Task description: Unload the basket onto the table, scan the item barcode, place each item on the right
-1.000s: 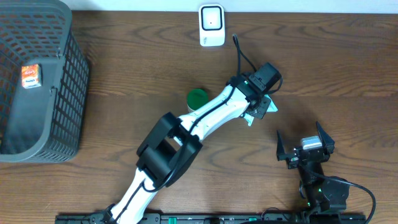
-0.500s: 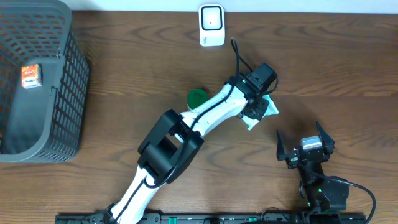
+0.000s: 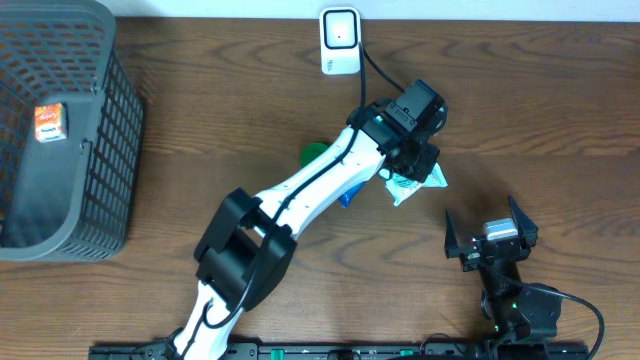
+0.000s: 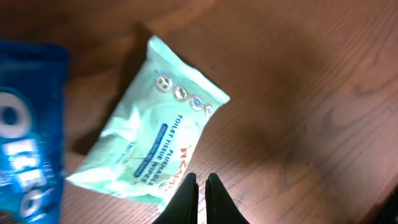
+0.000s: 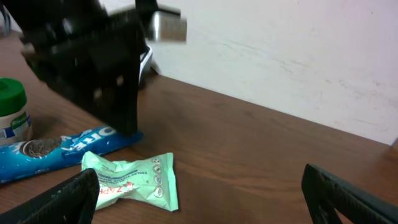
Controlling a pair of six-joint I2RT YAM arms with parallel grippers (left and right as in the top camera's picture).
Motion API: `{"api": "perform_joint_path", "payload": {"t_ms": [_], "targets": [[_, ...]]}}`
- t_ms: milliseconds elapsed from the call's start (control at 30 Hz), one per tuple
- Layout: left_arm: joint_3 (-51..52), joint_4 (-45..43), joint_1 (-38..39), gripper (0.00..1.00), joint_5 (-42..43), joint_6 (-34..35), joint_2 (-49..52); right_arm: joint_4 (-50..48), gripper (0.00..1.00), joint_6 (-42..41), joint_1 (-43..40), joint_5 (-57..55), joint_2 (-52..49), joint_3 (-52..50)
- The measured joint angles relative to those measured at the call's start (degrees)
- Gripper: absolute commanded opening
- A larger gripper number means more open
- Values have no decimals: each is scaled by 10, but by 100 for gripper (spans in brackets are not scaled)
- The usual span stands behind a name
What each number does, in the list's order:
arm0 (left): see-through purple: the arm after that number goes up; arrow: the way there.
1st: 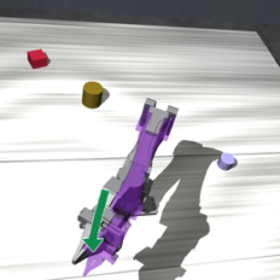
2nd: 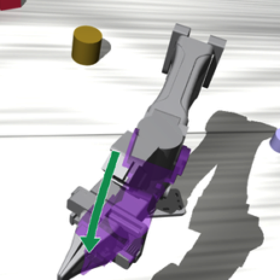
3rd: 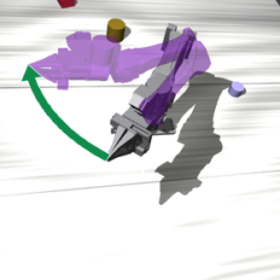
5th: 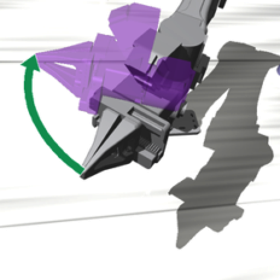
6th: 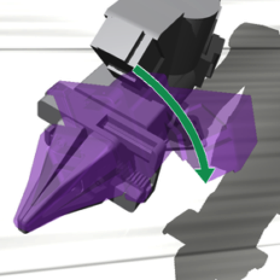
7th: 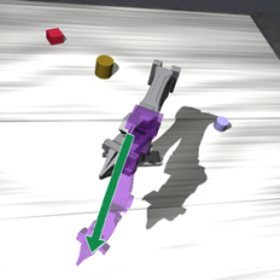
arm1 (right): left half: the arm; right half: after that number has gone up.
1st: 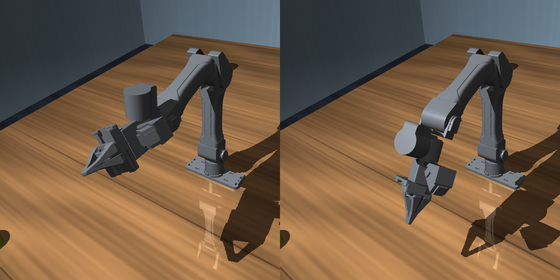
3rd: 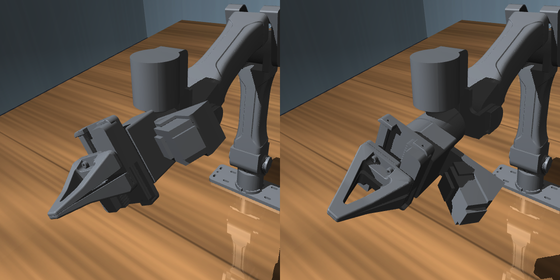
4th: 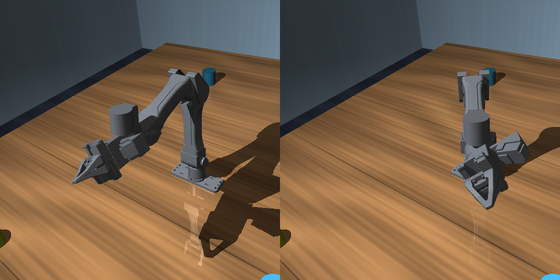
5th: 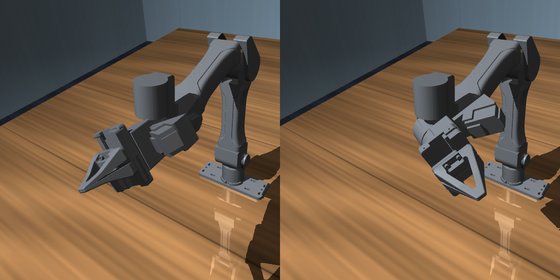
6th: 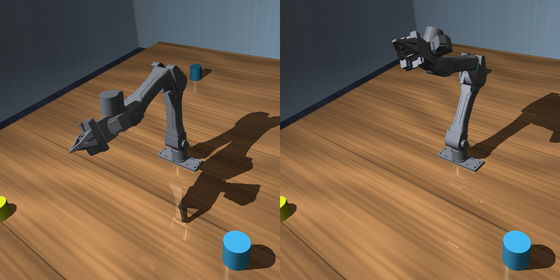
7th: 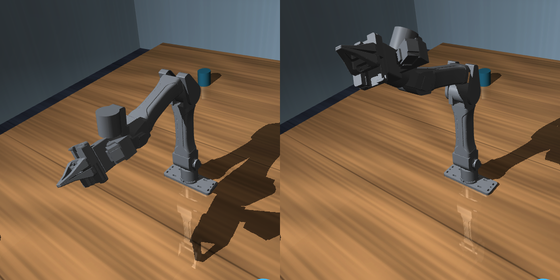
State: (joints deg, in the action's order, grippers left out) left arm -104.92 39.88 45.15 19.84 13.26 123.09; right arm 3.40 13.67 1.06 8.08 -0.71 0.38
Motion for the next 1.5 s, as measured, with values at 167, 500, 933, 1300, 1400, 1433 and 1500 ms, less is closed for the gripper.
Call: {"api": "perform_joint_path", "payload": {"t_ms": [167, 500, 933, 1300, 1400, 1433, 1500], "targets": [[0, 0, 0, 8, 43, 1, 43, 0, 99, 0, 0, 0, 0, 0], [2, 1, 0, 8, 81, 7, 108, 0, 99, 0, 0, 0, 0, 0], [2, 35, -1, 43, 22, 5, 95, 0, 99, 0, 0, 0, 0, 0], [-1, 77, -11, 98, -106, 4, -189, 0, 99, 0, 0, 0, 0, 0], [-3, 101, -42, 98, -175, 3, -273, 0, 99, 0, 0, 0, 0, 0], [-4, 110, -60, 98, -200, 3, -299, 0, 99, 0, 0, 0, 0, 0], [-5, 127, -106, 98, -241, 2, -340, 0, 99, 0, 0, 0, 0, 0]]}}
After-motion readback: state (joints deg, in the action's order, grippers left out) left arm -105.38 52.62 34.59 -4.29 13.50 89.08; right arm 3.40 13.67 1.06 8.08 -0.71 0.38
